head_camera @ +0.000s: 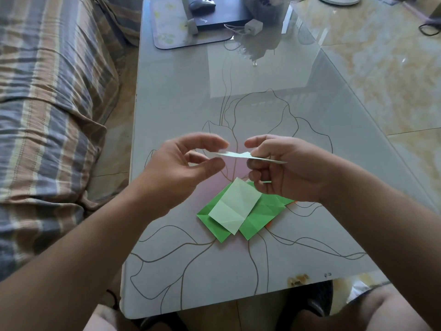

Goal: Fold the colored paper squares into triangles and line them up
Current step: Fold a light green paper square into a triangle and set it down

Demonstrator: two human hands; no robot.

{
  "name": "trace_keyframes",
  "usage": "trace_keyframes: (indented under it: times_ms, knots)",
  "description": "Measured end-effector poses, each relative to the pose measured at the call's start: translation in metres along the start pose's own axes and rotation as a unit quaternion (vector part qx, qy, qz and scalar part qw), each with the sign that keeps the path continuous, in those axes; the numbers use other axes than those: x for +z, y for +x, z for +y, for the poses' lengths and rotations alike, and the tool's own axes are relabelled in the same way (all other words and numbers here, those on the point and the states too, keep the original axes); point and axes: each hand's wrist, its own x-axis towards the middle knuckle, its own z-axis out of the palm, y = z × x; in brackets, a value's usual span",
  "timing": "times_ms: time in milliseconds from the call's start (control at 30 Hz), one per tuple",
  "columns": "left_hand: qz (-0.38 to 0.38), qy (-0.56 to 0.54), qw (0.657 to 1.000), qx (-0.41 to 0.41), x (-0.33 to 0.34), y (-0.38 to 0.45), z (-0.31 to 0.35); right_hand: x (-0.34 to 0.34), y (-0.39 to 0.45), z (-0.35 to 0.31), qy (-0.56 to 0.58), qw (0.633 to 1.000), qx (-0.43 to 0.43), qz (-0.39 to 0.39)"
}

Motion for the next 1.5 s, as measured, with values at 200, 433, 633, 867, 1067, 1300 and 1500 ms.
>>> trace_keyframes:
  times_ms: [200,433,633,867,1067,1300,1500]
  knots:
    - [0.000,0.081,0.995,0.055,-0.001,0.001,0.000,-0.008,-0.003,-0.006,-0.249,0.968,0.012,-0.040]
    - [0.002,0.105,0.994,0.007,0.008,0.002,-0.010,-0.006,0.003,0.001,-0.357,0.909,-0.213,0.030]
    - [-0.001,0.079,0.997,-0.013,0.018,-0.002,-0.012,0.005,0.008,0.011,-0.488,0.824,-0.272,0.090]
    - [0.009,0.136,0.990,0.038,0.014,-0.003,-0.009,0.005,0.010,0.011,-0.516,0.790,-0.309,0.124]
    - [0.071,0.193,0.974,0.092,0.014,-0.005,-0.010,0.004,0.010,0.012,-0.513,0.797,-0.298,0.114]
    - [0.066,0.164,0.980,0.087,0.020,-0.004,-0.012,0.011,0.007,0.013,-0.493,0.803,-0.320,0.100]
    - [0.084,0.202,0.970,0.109,0.021,-0.005,-0.011,0.011,0.002,0.013,-0.499,0.801,-0.312,0.110]
